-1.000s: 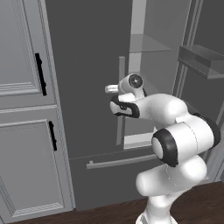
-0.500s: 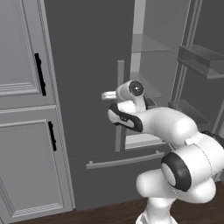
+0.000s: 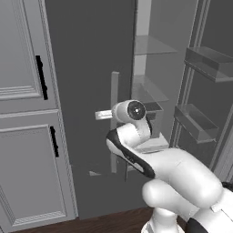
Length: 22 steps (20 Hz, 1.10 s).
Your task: Take the strawberry from the fridge and place it on top of the pancake, located on the dining counter.
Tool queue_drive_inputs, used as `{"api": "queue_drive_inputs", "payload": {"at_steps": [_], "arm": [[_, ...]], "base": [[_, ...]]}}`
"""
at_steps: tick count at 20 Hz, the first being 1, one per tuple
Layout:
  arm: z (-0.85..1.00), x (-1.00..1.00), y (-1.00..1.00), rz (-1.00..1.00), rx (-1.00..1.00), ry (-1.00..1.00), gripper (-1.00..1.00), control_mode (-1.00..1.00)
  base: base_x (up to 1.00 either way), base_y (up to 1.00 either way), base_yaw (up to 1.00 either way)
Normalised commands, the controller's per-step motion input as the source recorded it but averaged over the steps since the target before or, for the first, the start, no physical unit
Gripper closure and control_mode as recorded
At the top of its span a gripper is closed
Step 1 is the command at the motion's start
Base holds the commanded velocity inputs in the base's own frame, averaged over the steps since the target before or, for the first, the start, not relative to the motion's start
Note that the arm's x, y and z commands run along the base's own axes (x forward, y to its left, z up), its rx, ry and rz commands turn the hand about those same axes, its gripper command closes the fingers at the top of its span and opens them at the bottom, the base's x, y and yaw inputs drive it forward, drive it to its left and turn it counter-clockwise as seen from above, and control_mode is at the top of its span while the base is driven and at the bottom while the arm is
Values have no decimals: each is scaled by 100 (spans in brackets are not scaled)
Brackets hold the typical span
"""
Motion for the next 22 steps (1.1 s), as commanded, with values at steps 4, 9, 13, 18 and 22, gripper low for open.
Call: {"api": "queue_drive_inputs", "payload": {"at_steps": [4, 9, 13, 18, 22], "arm": [[0, -92, 81, 0, 0, 3, -100, -100], [8, -63, 10, 0, 11, 6, -100, -100], [36, -79, -66, 0, 40, 8, -100, -100], [22, -51, -92, 0, 43, 11, -100, -100], [1, -2, -76, 0, 35, 14, -100, -100]], "base": [[0, 0, 0], [0, 0, 0], [0, 0, 0], [0, 0, 0], [0, 0, 0]]}}
